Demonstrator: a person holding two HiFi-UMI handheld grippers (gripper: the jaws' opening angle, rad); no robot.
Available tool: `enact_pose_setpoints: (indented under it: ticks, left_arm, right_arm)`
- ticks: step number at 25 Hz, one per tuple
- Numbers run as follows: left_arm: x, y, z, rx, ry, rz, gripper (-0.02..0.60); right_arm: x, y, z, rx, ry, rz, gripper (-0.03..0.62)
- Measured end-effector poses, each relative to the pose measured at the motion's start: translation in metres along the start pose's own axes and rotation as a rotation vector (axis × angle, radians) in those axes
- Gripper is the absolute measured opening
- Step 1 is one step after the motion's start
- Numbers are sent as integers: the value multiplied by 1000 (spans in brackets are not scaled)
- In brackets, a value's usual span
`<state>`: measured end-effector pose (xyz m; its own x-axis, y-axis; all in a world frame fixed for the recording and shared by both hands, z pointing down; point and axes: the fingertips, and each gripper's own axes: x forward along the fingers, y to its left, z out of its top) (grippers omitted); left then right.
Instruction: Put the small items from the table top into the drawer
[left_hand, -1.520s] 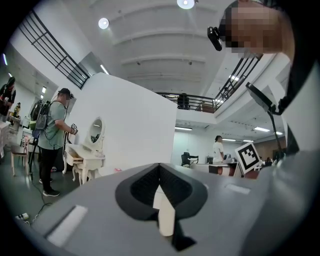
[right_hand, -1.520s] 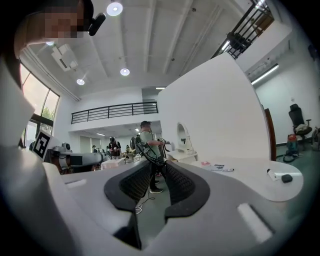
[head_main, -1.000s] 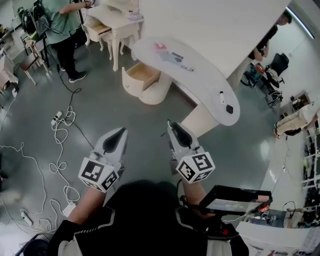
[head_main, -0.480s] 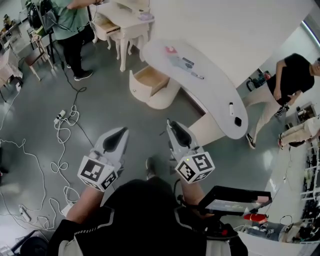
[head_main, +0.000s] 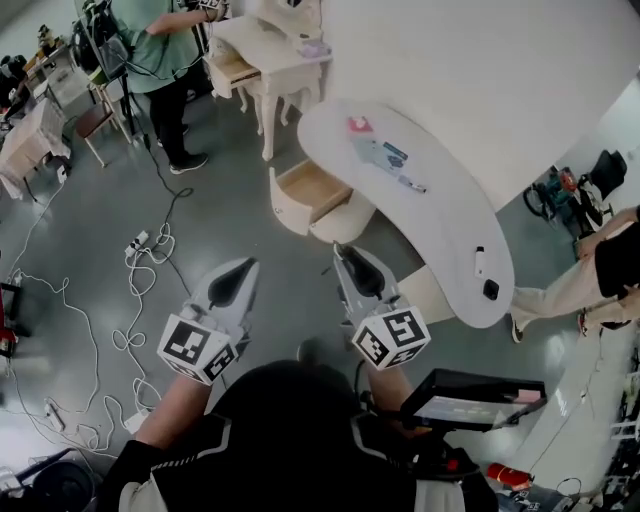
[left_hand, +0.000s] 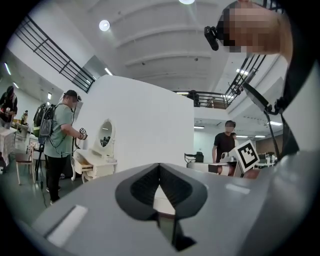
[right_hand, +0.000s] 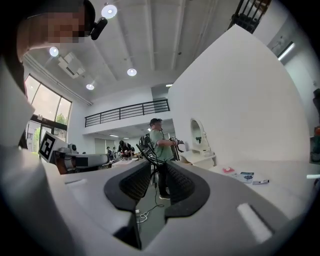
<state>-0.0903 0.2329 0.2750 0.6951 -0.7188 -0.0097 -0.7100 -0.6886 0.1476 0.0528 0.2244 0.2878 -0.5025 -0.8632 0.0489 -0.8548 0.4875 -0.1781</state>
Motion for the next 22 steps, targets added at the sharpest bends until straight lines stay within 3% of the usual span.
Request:
enact_pose_setpoints:
  ticks: [11, 22]
  left_arm:
    - [92, 12, 1, 0, 24, 70, 0]
    - [141, 61, -5, -27, 51, 46, 0]
  right_arm:
    - [43, -84, 13, 4, 8, 70, 95]
    - [96, -118, 2, 27, 45, 39, 95]
